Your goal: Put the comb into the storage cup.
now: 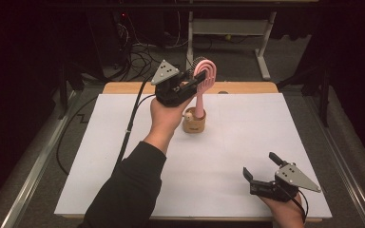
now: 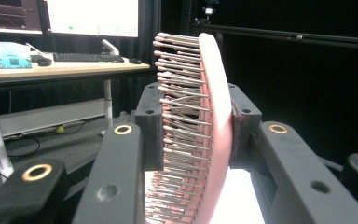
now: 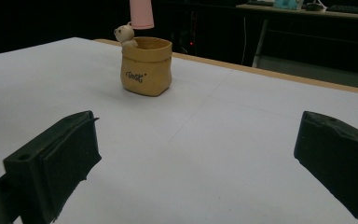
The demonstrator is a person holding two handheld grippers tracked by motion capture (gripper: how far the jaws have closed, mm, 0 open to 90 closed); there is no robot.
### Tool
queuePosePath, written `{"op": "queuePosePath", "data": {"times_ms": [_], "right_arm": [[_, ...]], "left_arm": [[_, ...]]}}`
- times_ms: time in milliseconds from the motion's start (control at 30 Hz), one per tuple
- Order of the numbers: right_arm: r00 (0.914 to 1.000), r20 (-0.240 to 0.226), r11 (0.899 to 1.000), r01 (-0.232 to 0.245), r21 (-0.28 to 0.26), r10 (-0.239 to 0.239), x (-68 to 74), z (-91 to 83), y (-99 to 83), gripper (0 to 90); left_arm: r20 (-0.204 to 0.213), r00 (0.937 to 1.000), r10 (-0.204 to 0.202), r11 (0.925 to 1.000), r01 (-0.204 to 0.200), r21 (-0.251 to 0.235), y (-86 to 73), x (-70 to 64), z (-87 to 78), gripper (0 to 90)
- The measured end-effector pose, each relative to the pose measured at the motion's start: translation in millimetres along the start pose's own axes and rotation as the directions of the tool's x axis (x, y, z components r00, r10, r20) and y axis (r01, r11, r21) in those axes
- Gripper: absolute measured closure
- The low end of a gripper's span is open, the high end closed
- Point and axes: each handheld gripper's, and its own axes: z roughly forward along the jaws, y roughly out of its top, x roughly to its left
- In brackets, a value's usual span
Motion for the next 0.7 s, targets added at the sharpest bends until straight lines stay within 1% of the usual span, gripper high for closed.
{"op": "queuePosePath", "data": {"times_ms": [133,267,567,700], "right_arm": [[1.0,0.0,1.0,0.001,-0.001,-0.001,0.3,-0.1,0.1,0.0],[0.9999,0.004,1.0,0.016,-0.007,-0.016,1.7,-0.4,0.8,0.0],[1.0,-0.002,1.0,0.007,-0.006,-0.007,2.2,0.0,0.3,0.0],[1.0,-0.001,1.0,0.006,-0.008,-0.006,2.1,-0.5,0.4,0.0]], "left_arm": [[-0.008,1.0,-0.004,1.0,0.004,0.007,-2.3,1.8,3.9,64.4],[-0.015,0.9999,-0.005,0.9999,0.005,0.012,-4.7,3.1,7.1,64.4],[-0.026,0.9996,-0.001,0.9999,0.001,0.017,-10.6,7.6,15.2,64.4],[-0.044,0.999,-0.001,0.9998,0.002,0.022,-13.6,10.2,19.3,64.4]]}}
